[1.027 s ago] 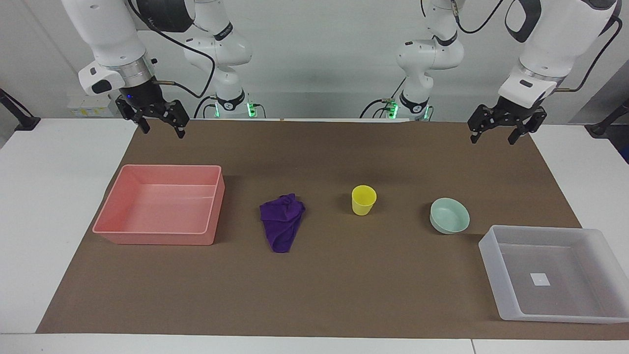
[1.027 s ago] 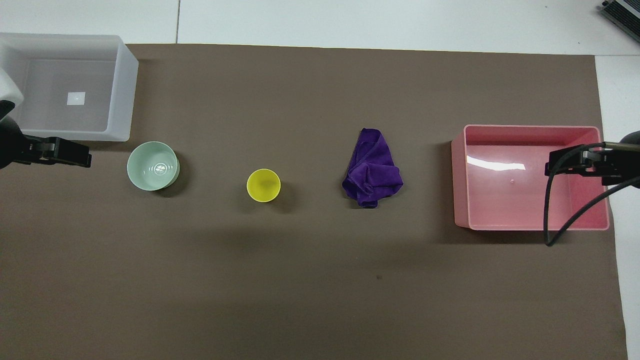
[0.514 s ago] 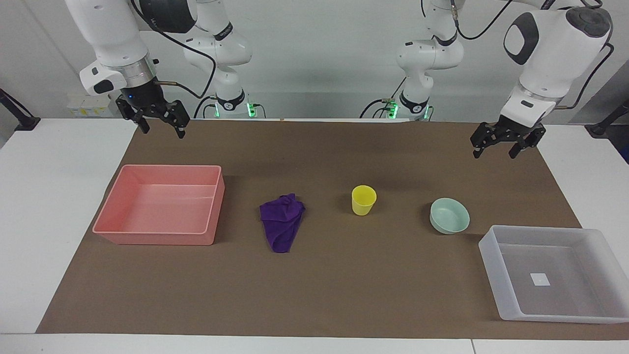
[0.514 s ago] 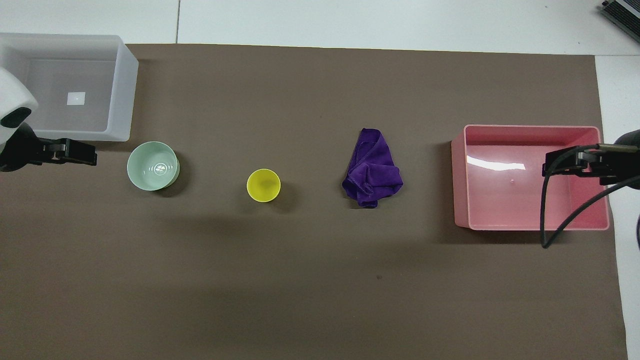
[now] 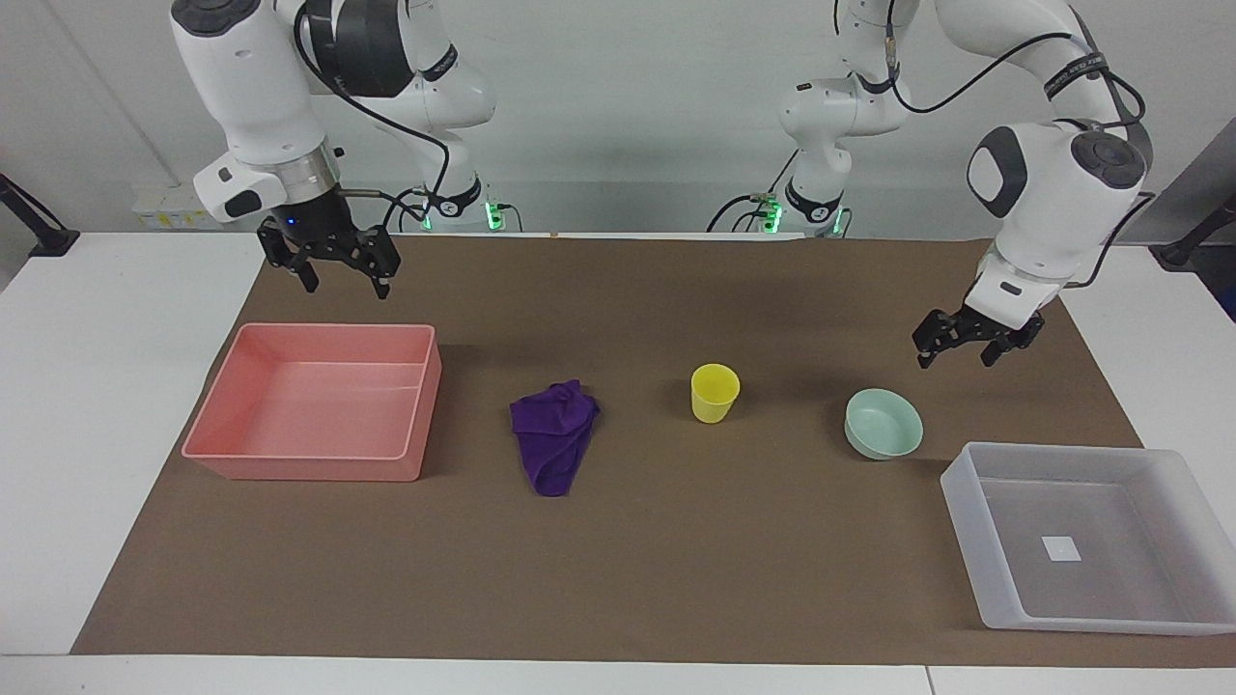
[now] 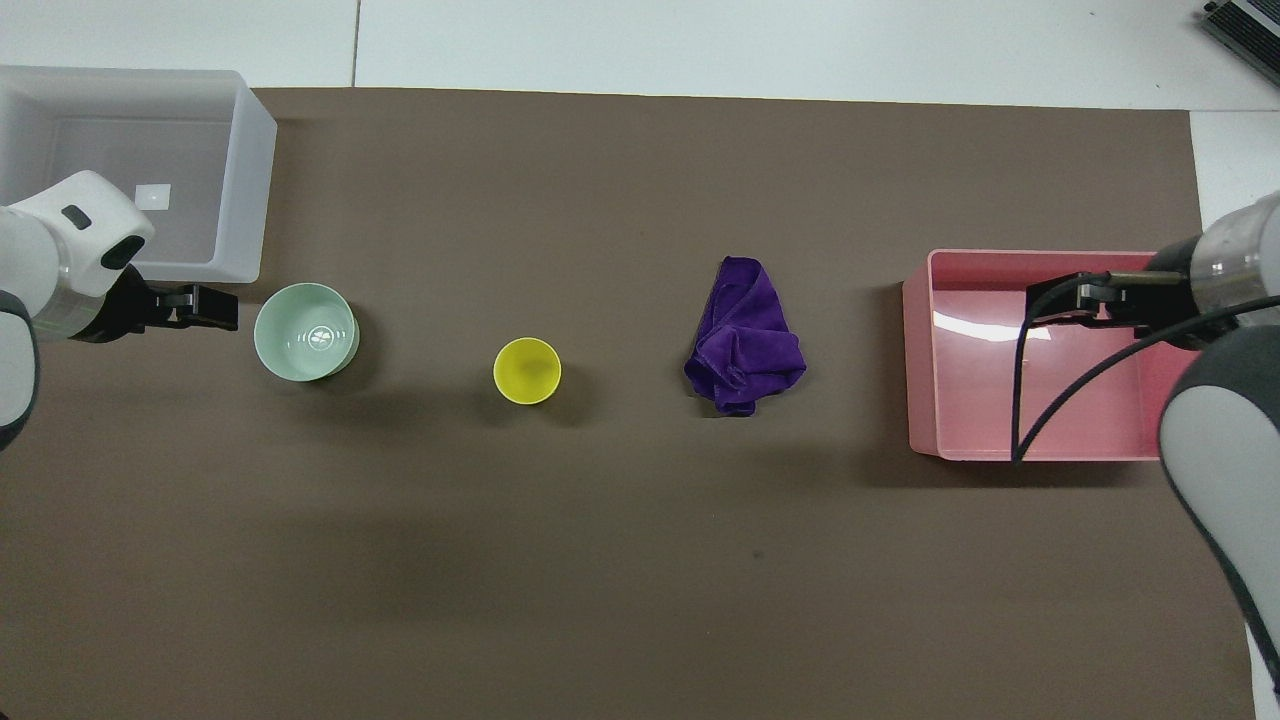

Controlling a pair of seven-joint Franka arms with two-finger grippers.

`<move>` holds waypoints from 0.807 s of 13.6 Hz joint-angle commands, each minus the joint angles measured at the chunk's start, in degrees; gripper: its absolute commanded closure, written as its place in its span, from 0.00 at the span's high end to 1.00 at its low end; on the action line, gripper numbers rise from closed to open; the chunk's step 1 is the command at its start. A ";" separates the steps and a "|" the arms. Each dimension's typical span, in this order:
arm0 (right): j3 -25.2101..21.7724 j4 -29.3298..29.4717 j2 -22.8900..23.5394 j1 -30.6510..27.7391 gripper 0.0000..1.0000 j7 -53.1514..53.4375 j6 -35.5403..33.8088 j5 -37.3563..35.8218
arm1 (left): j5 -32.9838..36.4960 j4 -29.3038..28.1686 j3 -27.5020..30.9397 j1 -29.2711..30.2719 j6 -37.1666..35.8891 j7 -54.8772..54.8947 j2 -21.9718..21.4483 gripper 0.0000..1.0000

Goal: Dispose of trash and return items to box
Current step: 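Grasp the green bowl rim with the left gripper while the right reaches cloth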

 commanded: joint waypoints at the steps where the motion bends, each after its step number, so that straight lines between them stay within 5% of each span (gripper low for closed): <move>1: 0.09 -0.23 3.82 3.15 1.00 3.18 4.99 -0.71 | -0.98 -4.44 -0.23 0.51 5.42 -2.11 0.26 1.00; 11: 0.17 0.21 18.24 12.12 1.00 10.48 21.69 -0.80 | -2.21 -6.39 -0.23 -0.28 17.65 -3.26 9.40 1.00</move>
